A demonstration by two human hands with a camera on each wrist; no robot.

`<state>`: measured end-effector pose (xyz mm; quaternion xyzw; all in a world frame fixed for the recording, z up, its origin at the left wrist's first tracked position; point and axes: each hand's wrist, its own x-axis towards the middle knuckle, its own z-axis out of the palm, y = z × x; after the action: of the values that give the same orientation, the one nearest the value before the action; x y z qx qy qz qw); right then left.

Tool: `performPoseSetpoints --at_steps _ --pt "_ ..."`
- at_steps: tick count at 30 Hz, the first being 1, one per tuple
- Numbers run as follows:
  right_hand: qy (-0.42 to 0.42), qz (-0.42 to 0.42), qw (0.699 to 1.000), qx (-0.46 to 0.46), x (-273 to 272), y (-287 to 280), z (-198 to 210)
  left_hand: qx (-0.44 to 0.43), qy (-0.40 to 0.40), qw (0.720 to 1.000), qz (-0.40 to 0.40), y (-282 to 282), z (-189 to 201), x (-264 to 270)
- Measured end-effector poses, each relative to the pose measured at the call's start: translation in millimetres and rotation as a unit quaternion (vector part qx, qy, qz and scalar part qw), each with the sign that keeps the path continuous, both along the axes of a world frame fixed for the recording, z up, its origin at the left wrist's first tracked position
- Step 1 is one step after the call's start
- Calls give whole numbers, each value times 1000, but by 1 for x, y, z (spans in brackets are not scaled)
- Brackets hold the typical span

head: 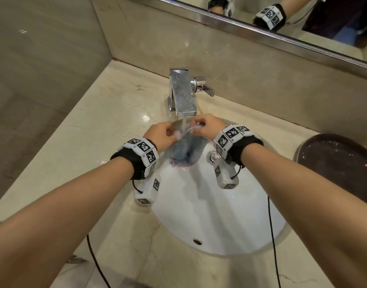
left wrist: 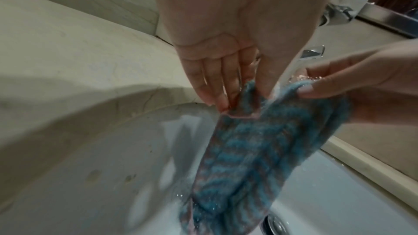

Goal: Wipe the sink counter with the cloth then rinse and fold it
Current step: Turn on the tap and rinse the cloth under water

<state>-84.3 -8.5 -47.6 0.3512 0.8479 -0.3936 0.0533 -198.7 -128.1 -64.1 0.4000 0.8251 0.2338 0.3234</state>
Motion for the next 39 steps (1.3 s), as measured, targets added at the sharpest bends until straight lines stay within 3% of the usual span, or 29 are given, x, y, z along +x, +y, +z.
performPoseSetpoints --at_steps 4,9,13,16,19,24,30,33,39 --pt "-7 27 1000 -2 -10 -8 7 48 -19 998 -20 6 10 9" --pt "-17 13 1000 14 -8 -8 8 24 48 999 -2 9 11 5" --pt "-127 69 987 65 -12 -9 2 34 48 998 12 9 14 7" --pt "-162 33 983 84 -7 -3 -7 31 35 999 22 9 13 6" --pt "-133 6 990 44 2 0 -9 21 27 999 31 3 7 2" --pt "-3 -25 1000 0 -5 -8 -1 -28 14 999 30 -2 -3 -2" --pt "31 -26 997 -60 -18 -17 8 42 -17 999 16 6 7 2" --pt "9 -20 999 -37 -19 -14 2 37 -9 999 17 7 7 0" --pt "-115 63 988 82 -22 -12 0 16 22 998 52 7 5 -6"
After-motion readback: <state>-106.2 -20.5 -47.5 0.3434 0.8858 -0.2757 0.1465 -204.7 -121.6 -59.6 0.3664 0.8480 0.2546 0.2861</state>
